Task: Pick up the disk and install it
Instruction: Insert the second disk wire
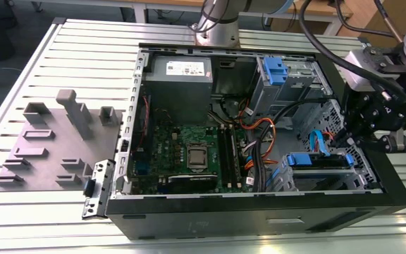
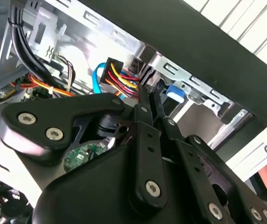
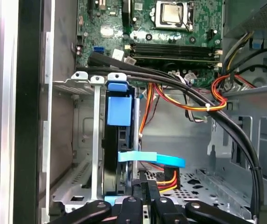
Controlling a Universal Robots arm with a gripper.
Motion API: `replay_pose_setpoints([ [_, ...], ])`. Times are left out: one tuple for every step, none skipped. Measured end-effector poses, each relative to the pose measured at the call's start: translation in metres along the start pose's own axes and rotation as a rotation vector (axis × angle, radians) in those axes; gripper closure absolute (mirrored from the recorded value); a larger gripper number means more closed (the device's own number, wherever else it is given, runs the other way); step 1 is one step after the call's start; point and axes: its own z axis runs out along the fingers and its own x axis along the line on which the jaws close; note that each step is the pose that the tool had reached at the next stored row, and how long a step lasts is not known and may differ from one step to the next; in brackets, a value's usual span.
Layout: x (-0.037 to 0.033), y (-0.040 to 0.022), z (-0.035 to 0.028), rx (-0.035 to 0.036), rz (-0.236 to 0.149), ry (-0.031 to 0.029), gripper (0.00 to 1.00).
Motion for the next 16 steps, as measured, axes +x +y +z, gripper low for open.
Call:
replay_pose_setpoints([
  [0.0012,0.0002,0.0000,0.0000,0.000,0.0000,0.84],
  [0.0031,0.0004,-0.0002,0.0000,0.000,0.0001,0.84],
  [0.0052,0.0007,-0.0002,0.0000,0.000,0.0000,0.84],
  [0.0071,0.0011,-0.0003,0.0001,0.000,-0.0001,0.84],
  [0.0088,0.0013,-0.0004,0.0000,0.000,0.0001,0.84],
  [0.0107,0.0016,-0.0004,0.0001,0.000,-0.0001,0.84],
  [0.0127,0.0019,-0.0005,0.0000,0.000,0.0000,0.84],
  [0.0143,0.0021,-0.0006,0.0000,0.000,0.0000,0.84],
  [0.0153,0.0023,-0.0006,0.0000,0.000,0.0001,0.84],
  [0.0157,0.0024,-0.0003,0.0000,0.000,-0.0001,0.84],
  [0.0159,0.0026,0.0004,0.0000,0.000,-0.0004,0.84],
  [0.0160,0.0027,0.0011,0.0000,0.000,-0.0001,0.84],
  [0.0162,0.0028,0.0018,0.0000,0.000,0.0000,0.84],
  [0.0164,0.0029,0.0021,0.0000,0.000,0.0003,0.84],
  [0.0164,0.0030,0.0021,0.0000,0.000,0.0003,0.84],
  [0.0165,0.0031,0.0022,0.0000,0.000,0.0004,0.84],
])
